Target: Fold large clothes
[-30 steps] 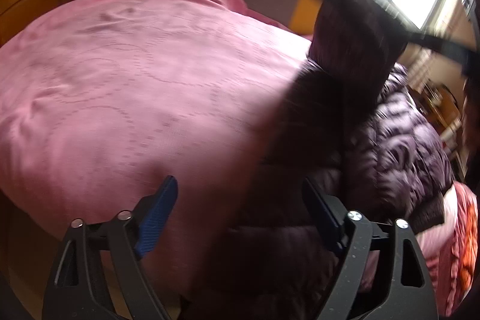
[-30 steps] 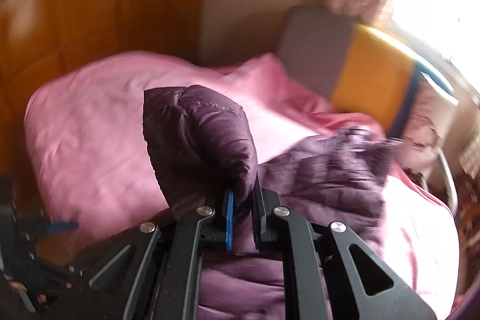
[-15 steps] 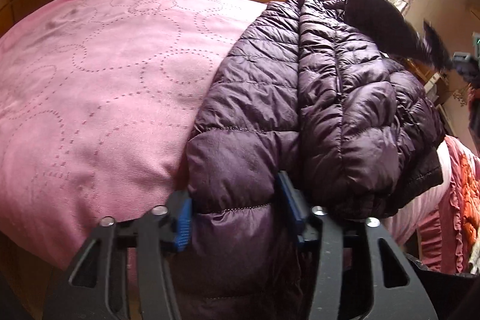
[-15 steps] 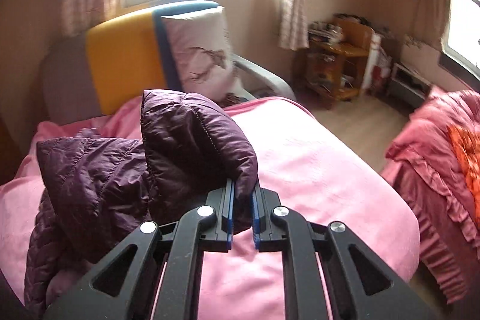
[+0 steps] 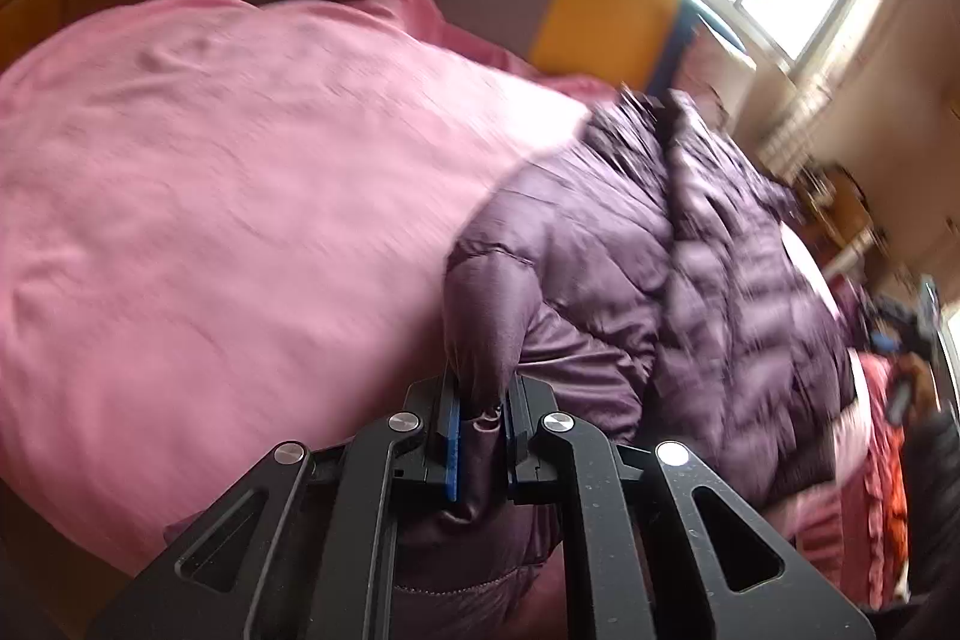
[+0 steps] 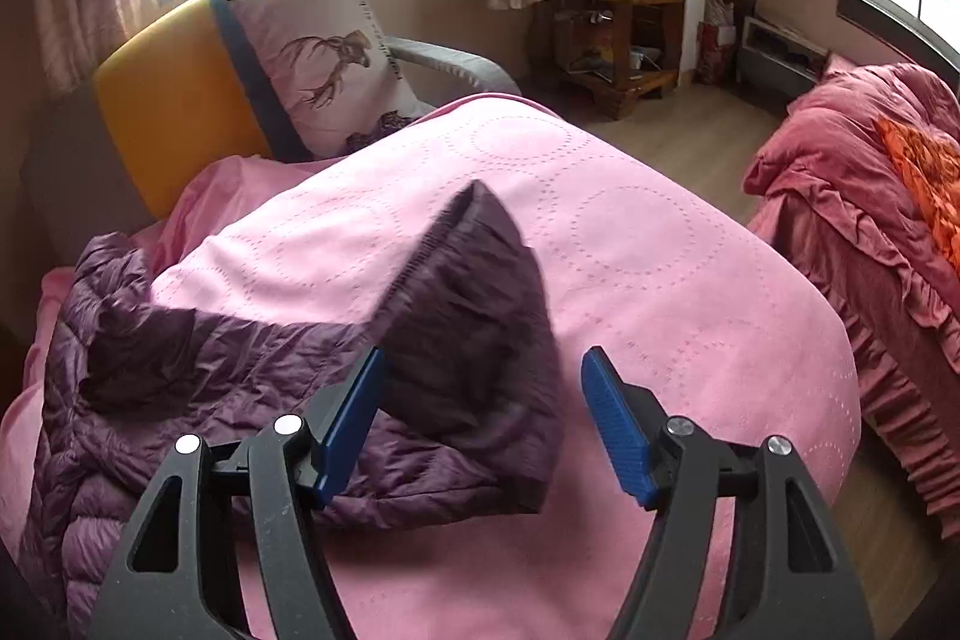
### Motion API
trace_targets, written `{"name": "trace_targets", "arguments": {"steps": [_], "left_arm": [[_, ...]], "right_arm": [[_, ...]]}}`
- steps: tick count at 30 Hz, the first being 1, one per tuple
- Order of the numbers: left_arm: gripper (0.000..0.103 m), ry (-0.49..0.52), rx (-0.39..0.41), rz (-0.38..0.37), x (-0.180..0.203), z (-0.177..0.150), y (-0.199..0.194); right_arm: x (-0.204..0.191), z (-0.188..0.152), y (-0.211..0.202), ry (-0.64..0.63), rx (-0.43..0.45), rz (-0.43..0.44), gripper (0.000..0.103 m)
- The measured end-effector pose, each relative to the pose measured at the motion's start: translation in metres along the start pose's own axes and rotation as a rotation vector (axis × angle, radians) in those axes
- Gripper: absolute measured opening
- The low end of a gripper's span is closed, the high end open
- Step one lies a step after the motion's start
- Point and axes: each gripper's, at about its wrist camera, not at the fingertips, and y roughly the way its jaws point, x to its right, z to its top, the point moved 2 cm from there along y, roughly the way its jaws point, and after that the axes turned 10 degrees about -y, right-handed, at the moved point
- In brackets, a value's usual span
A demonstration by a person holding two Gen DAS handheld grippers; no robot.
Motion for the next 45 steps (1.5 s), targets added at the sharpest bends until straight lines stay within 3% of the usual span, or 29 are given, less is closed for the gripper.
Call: {"name": "trace_targets", "arguments": {"steps": [3, 8, 12, 15, 17, 19, 22, 24, 26, 27, 29, 32, 35, 39, 41, 45], "left_arm": [[0.009, -0.051, 0.079, 0.018, -0.020, 0.041, -0.004], [0.009, -0.066, 0.111, 0.059, -0.024, 0.084, 0.011], [0.009, -0.016, 0.108, 0.152, -0.026, 0.100, 0.033], [0.009, -0.009, 0.077, 0.196, -0.032, 0.108, 0.050], [0.010, -0.036, 0.050, 0.193, -0.042, 0.109, 0.059], [0.020, -0.079, 0.044, 0.176, -0.051, 0.108, 0.059], [0.031, -0.087, 0.057, 0.185, -0.058, 0.102, 0.054], [0.053, -0.088, 0.074, 0.233, -0.063, 0.095, 0.049], [0.056, -0.101, 0.085, 0.233, -0.069, 0.090, 0.043], [0.056, -0.119, 0.087, 0.228, -0.072, 0.087, 0.037], [0.056, -0.137, 0.115, 0.229, -0.076, 0.083, 0.023], [0.056, -0.123, 0.164, 0.206, -0.073, 0.076, -0.003], [0.056, -0.096, 0.180, 0.135, -0.061, 0.068, -0.023], [0.056, -0.050, 0.107, -0.024, -0.026, 0.053, -0.022], [0.056, -0.014, 0.060, -0.086, -0.002, 0.042, -0.012], [0.056, 0.027, -0.074, -0.208, 0.050, 0.016, 0.021]], "right_arm": [[-0.034, -0.013, -0.018, -0.070, 0.010, 0.146, 0.068], [-0.137, -0.056, -0.064, -0.256, -0.034, 0.512, 0.067], [-0.229, -0.100, -0.092, -0.356, -0.145, 0.792, 0.065], [-0.287, -0.139, -0.100, -0.411, -0.254, 0.922, 0.065], [-0.322, -0.164, -0.099, -0.455, -0.352, 0.959, 0.065], [-0.350, -0.190, -0.096, -0.511, -0.442, 0.921, 0.066], [-0.376, -0.213, -0.092, -0.554, -0.472, 0.869, 0.067], [-0.391, -0.218, -0.088, -0.581, -0.438, 0.832, 0.064], [-0.404, -0.219, -0.084, -0.597, -0.426, 0.810, 0.036], [-0.407, -0.219, -0.085, -0.606, -0.412, 0.804, 0.028], [-0.409, -0.210, -0.096, -0.638, -0.351, 0.805, 0.012], [-0.386, -0.173, -0.133, -0.632, -0.204, 0.869, 0.008], [-0.343, -0.124, -0.178, -0.601, 0.007, 0.859, 0.006], [-0.263, -0.059, -0.205, -0.473, 0.214, 0.687, 0.005], [-0.224, -0.041, -0.204, -0.416, 0.258, 0.568, 0.005], [-0.152, -0.016, -0.177, -0.351, 0.280, 0.237, 0.003]]}}
